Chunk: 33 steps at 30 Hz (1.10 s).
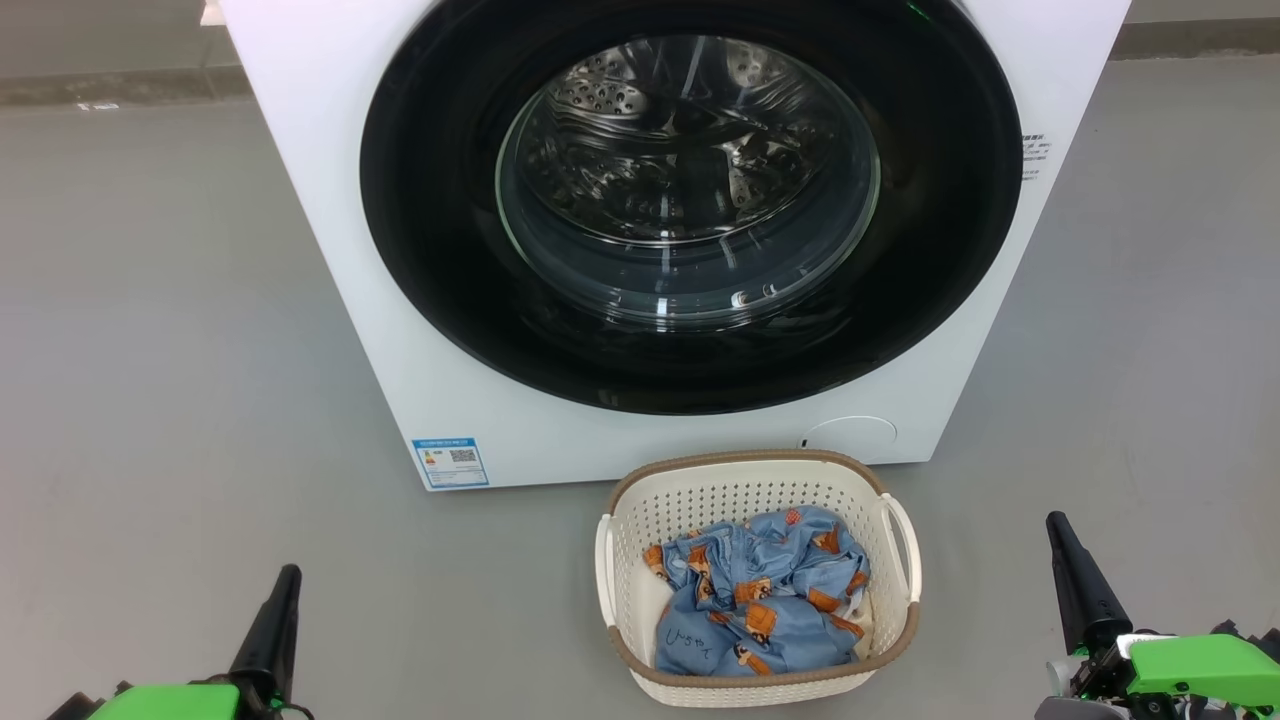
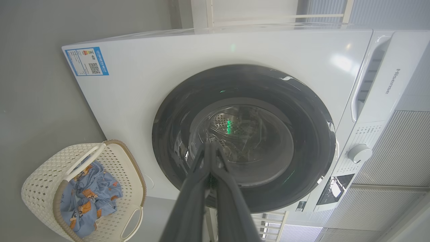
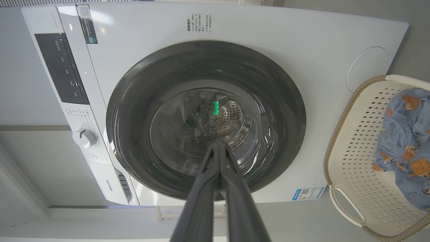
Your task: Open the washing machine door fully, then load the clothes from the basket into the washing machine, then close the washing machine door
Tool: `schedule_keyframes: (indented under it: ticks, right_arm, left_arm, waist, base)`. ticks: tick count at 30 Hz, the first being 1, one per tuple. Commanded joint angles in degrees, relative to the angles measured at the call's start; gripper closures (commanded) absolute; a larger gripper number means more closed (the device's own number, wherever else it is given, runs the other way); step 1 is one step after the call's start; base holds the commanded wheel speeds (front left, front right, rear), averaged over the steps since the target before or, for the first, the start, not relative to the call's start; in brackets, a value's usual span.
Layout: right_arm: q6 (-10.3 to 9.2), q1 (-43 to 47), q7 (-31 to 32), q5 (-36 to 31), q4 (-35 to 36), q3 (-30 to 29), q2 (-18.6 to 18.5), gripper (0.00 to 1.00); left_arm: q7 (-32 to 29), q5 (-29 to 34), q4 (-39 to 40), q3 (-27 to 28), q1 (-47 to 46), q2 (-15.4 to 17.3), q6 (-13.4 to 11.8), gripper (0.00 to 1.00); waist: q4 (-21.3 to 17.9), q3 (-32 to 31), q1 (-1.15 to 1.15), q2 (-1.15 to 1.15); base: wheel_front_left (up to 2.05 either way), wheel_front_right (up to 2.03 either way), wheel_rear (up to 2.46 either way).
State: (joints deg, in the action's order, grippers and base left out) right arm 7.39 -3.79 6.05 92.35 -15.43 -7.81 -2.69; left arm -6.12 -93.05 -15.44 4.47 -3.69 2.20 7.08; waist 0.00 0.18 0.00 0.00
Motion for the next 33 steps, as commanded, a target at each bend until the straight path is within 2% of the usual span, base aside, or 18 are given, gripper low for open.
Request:
schedule_keyframes:
  ticks: [1,33]
  right_arm:
    - [0.1,-2.4,0.5,-0.2,1.4,1.2,-0.2,1.0]
    - [0.1,-2.4,0.5,-0.2,1.4,1.2,-0.2,1.0]
  left_arm:
    - [-0.3,0.9,1.4,2.0,-2.5,0.7,0.4,1.0]
    - [-0.4,0.9,1.4,2.1,-2.5,0.7,0.4,1.0]
  waist:
    - [0.0,0.0,0.0,0.0]
    - [0.0,0.0,0.0,0.0]
  base:
    - [0.0,0.0,0.0]
    - [0.0,0.0,0.0]
